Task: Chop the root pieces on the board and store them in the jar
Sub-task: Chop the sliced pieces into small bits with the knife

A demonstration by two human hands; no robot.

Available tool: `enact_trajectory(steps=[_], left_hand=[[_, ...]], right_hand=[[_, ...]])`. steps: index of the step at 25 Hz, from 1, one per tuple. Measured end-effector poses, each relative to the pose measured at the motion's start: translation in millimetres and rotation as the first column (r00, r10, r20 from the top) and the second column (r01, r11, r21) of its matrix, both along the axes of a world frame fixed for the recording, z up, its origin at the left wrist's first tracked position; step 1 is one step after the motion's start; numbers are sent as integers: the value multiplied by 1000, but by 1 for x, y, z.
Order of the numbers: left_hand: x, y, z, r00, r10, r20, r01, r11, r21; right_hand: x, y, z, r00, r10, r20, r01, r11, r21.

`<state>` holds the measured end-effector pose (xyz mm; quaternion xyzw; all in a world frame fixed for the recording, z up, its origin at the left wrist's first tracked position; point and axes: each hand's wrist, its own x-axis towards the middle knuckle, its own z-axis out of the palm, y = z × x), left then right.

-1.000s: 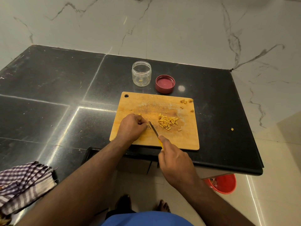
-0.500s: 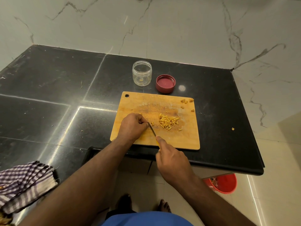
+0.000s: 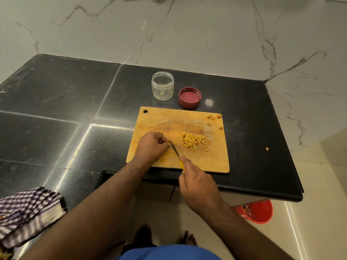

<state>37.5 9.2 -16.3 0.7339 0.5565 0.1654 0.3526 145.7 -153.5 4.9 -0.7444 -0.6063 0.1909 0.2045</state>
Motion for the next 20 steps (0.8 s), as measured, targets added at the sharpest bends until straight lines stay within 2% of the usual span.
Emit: enact_trajectory(steps=[8,15,20], left_hand=[[1,2,0,1000,10,0,-10,1000,-7],[-4,2,2,1000,-24,6,24,999,-25],[-6,1,1,999,0,33,1,1000,-15]], right_hand=[[-1,-6,-9,1000,11,8,-11,999,-47],[7,-18,-4,998,-39,-56,41,999,27],[3,-6,-6,1000,-12,-12,12,1000,-3]])
